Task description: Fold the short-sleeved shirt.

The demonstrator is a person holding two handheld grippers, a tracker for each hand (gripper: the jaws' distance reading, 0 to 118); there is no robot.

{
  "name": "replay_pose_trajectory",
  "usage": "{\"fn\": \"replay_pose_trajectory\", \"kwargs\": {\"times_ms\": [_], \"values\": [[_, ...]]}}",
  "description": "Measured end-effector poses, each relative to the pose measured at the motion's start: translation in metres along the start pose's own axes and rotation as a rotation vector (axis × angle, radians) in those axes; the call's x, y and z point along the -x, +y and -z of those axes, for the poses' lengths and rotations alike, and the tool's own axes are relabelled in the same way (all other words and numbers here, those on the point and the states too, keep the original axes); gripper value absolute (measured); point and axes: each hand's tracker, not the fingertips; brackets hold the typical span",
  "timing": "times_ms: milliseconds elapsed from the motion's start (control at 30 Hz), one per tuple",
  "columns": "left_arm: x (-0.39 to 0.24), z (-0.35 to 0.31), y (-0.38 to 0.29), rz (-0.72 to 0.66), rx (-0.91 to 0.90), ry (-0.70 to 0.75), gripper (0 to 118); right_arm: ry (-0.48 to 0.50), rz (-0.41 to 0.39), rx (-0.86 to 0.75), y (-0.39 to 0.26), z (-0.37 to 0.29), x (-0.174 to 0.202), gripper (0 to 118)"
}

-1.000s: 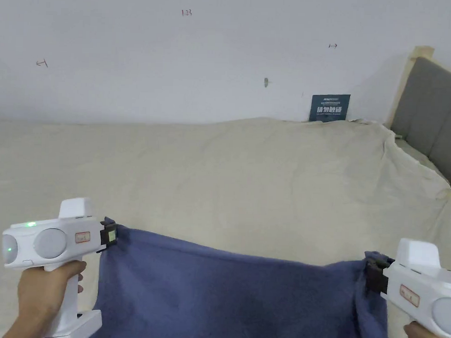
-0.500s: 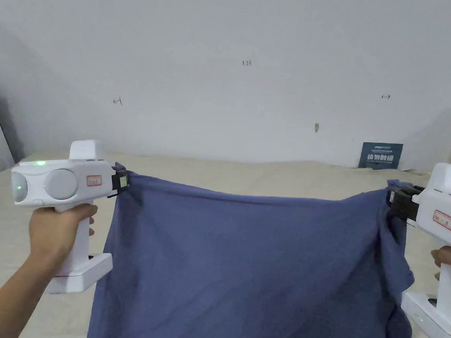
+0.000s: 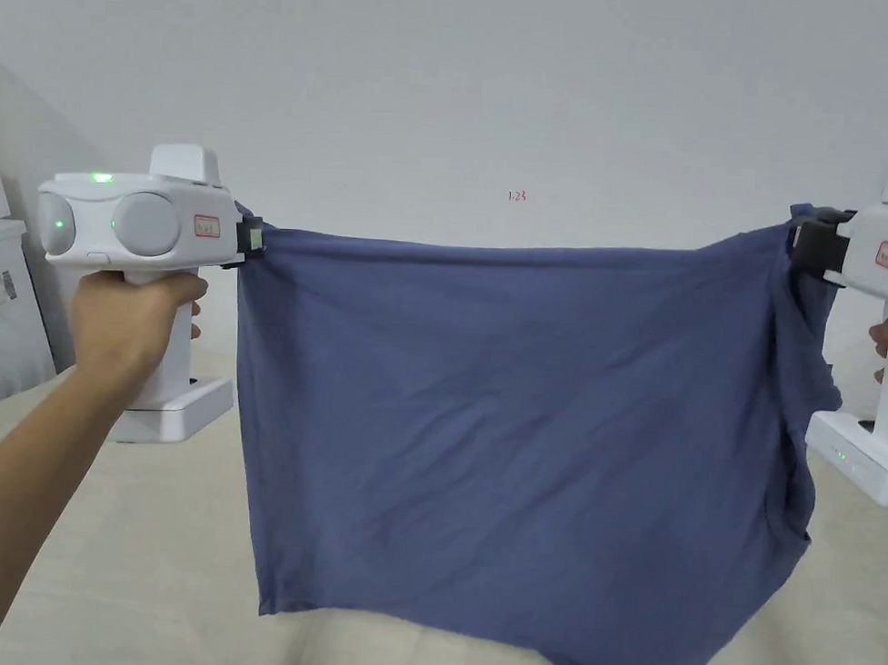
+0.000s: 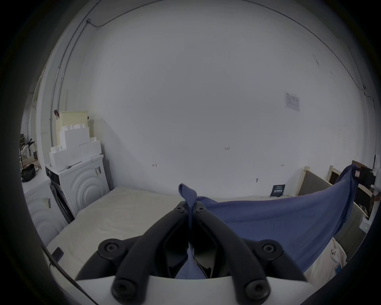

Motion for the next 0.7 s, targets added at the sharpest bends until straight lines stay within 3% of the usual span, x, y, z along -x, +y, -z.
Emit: {"fn": "replay_pose_trajectory", "kwargs": {"times_ms": [233,533,700], "values": [[-0.008,0.026,-0.005,0.001,-0.011,-0.009,0,0.006,0.002,-0.009,0.003,0.026,-0.008,3],[-0.009,0.061,-0.107,0.016,0.154,-0.039,0,0.003,0.049,0.166,-0.110,0.033,-0.029,3],[-0.017,0.048,-0.176,0.016,0.249,-0.063,0,0.009,0.092,0.254,-0.178,0.009,-0.040,3]]}}
